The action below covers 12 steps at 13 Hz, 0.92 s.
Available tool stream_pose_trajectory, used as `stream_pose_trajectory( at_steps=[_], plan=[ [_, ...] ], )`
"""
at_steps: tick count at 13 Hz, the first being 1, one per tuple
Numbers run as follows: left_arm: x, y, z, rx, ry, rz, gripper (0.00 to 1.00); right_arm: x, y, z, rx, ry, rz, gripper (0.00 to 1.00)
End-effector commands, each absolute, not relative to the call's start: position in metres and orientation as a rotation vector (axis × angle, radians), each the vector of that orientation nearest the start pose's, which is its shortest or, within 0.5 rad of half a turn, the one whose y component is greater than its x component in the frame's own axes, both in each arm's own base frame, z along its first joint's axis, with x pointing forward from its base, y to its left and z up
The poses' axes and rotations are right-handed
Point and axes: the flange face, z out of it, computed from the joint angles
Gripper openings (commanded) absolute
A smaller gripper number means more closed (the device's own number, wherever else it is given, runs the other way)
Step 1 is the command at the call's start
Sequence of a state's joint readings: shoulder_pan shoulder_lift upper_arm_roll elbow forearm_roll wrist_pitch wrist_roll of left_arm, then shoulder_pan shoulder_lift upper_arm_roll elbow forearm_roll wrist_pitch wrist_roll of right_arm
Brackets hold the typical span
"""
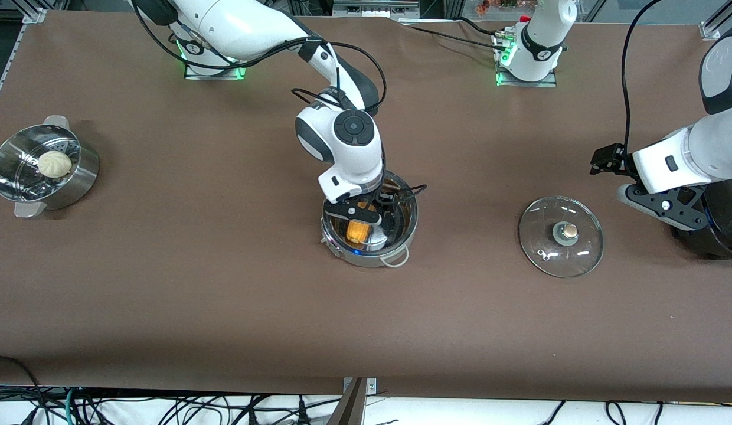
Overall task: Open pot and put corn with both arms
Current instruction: 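Open the right gripper to release the corn inside the pot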
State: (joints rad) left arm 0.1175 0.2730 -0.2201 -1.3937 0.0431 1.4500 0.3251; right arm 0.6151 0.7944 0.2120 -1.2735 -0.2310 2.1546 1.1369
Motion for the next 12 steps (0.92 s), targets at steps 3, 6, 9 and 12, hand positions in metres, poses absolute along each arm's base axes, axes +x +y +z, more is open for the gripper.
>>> stream_pose_trajectory(
  at_steps=[3, 6, 9, 12],
  plan=[
    [0.617, -0.040, 0.544, -3.111, 0.649, 0.339, 1.00, 0.555, 0.515, 0.327, -3.143, 0.337, -0.266, 0.99],
    [0.617, -0.040, 0.543, -3.111, 0.649, 0.344, 1.00, 0.570, 0.474, 0.385, -3.221, 0.123, -0.258, 0.99],
    [0.617, -0.040, 0.542, -3.111, 0.651, 0.349, 1.00, 0.592, 0.411, 0.440, -3.262, 0.091, -0.192, 0.99],
    [0.617, -0.041, 0.541, -3.110, 0.651, 0.351, 1.00, 0.612, 0.349, 0.471, -3.299, 0.092, -0.138, 1.00]
  ],
)
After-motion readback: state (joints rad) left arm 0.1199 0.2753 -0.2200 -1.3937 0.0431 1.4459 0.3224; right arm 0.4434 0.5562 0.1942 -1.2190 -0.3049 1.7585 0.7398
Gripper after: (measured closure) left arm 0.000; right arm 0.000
